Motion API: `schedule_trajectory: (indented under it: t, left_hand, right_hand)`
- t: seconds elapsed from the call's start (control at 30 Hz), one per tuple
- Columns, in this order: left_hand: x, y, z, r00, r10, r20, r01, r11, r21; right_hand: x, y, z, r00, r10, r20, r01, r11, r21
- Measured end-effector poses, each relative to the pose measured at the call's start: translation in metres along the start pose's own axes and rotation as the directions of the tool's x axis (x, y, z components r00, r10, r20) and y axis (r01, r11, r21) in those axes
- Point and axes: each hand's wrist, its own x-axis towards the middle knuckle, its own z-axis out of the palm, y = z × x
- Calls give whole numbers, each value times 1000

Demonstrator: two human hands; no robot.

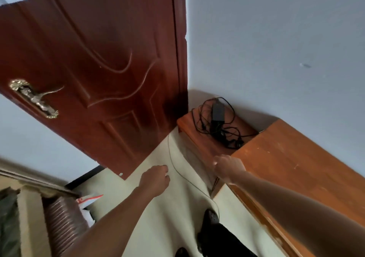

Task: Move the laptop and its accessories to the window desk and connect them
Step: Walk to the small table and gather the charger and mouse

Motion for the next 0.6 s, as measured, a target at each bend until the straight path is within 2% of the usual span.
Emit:
schedule_trajectory:
  t: [0.2,0.4,0.6]
  left_hand:
    - [127,19,-21,988,128,84,-132,990,44]
    - [237,26,-57,980,161,116,-170,983,71]
    - [320,22,-75,961,159,227,-175,983,50]
  right_hand:
    - [95,62,0,979,198,44,-200,978,59]
    - [177,95,-9,918,365,152,-383,917,113]
    - [230,92,-20,898,403,177,-431,886,172]
